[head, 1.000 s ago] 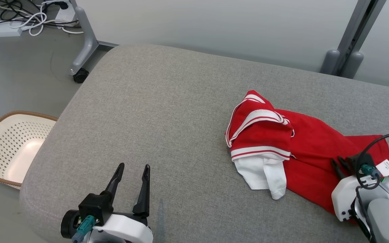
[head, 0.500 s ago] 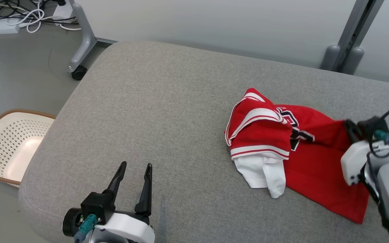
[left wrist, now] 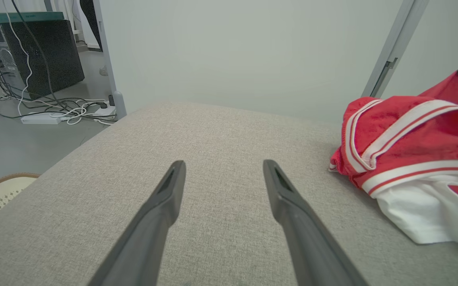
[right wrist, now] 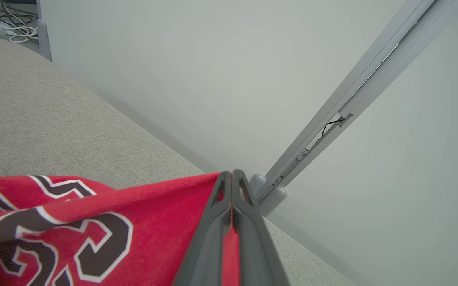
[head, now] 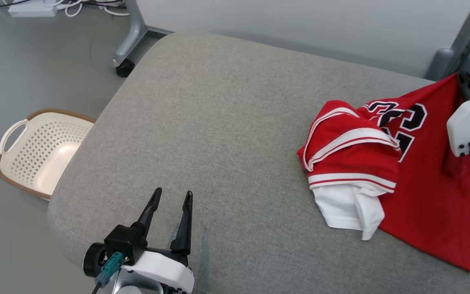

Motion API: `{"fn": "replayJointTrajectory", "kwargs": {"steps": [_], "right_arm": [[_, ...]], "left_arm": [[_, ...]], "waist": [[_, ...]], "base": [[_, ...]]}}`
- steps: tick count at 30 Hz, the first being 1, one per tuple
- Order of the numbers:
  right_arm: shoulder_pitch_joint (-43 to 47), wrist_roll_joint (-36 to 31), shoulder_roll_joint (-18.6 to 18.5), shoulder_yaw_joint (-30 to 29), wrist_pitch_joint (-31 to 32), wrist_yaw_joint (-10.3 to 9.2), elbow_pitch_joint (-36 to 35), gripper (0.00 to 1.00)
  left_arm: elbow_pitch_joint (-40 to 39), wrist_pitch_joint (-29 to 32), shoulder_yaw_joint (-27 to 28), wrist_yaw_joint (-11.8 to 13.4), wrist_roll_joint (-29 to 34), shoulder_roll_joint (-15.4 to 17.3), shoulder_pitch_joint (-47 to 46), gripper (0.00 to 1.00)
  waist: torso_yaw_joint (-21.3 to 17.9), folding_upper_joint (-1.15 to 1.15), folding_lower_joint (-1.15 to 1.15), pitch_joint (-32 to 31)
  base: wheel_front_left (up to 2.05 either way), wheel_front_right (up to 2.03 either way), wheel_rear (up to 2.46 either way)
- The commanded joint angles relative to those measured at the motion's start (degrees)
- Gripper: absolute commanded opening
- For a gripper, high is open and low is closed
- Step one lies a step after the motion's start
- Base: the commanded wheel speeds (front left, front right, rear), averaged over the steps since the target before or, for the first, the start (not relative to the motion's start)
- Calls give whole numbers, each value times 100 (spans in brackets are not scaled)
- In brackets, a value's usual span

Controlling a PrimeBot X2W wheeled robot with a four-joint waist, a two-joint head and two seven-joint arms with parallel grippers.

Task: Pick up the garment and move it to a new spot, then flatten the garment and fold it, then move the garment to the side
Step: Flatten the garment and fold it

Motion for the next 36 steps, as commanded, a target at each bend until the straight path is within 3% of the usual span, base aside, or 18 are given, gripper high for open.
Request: {"fn": "replayJointTrajectory", "kwargs": {"steps": [1, 5, 6, 7, 17, 24, 30, 36], "right_arm": [[-82, -58, -40, -35, 23, 0, 54, 0], [-366, -219, -158, -282, 45, 0, 238, 0], [-378, -274, -142, -358, 115, 0, 320, 40], [-404, -336, -108, -418, 137, 1, 367, 98], [-355, -597, 141, -857, -208, 0, 441, 100], [-4, 130, 638, -1082, -453, 1, 315, 100], [808, 1055, 1000, -703, -464, 1, -445, 100], [1653, 1972, 1171, 176, -466, 1, -924, 100]], "left_arm": [[-20, -11, -7, 14, -9, 22, -98, 100], [-36, -12, -87, 23, -65, 23, -163, 100], [-36, -12, -106, 30, -72, 22, -171, 100], [-36, -12, -124, 42, -86, 22, -177, 100], [-54, -11, -100, 115, -56, 22, -183, 100], [-15, -12, 2, 80, 62, 24, -52, 100], [-9, -12, 92, 58, 130, 25, -21, 100], [-27, -12, 138, 20, 176, 25, -3, 100]], "waist": [[95, 0, 0, 88], [215, 0, 0, 203], [235, 0, 0, 221], [251, 0, 0, 235], [39, 0, 0, 187], [-394, 0, 0, -26], [-736, 0, 0, -176], [-898, 0, 0, -206]], "base": [[0, 0, 0], [0, 0, 0], [0, 0, 0], [0, 0, 0], [0, 0, 0], [0, 0, 0], [0, 0, 0], [0, 0, 0]]}}
